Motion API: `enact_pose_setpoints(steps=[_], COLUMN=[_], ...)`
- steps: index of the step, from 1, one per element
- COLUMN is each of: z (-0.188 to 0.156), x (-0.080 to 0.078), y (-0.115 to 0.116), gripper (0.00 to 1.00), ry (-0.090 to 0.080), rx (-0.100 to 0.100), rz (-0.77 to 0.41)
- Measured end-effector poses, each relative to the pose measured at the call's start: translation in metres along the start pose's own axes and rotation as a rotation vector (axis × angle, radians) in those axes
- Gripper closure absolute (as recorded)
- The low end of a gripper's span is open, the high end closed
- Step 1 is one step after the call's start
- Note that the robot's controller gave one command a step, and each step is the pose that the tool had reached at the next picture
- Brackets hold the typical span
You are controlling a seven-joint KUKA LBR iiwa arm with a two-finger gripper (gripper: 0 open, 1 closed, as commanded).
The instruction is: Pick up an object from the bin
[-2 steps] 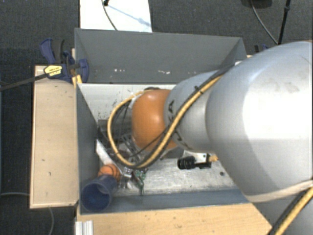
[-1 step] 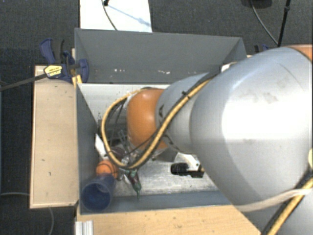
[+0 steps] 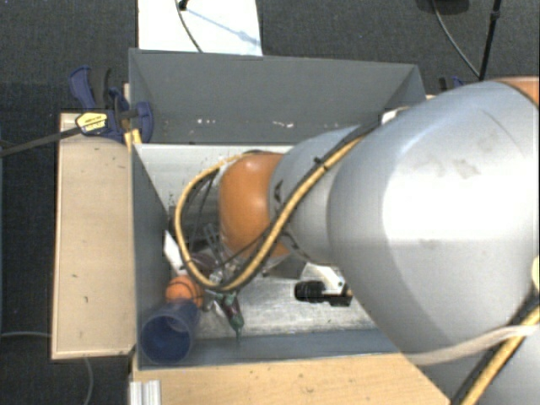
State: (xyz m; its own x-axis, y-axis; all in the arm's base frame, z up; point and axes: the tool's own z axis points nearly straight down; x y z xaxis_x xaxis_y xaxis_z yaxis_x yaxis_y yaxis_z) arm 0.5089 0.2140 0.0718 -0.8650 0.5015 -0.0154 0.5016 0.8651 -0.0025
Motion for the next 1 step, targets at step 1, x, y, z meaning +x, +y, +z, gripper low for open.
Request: enact_pose_setpoints(steps=[1], z=[-0.0001], x=[-0.0008], y=[-0.0005], gripper=[1.00], ry=[0.000], rx=[0.000], rz=[0.000])
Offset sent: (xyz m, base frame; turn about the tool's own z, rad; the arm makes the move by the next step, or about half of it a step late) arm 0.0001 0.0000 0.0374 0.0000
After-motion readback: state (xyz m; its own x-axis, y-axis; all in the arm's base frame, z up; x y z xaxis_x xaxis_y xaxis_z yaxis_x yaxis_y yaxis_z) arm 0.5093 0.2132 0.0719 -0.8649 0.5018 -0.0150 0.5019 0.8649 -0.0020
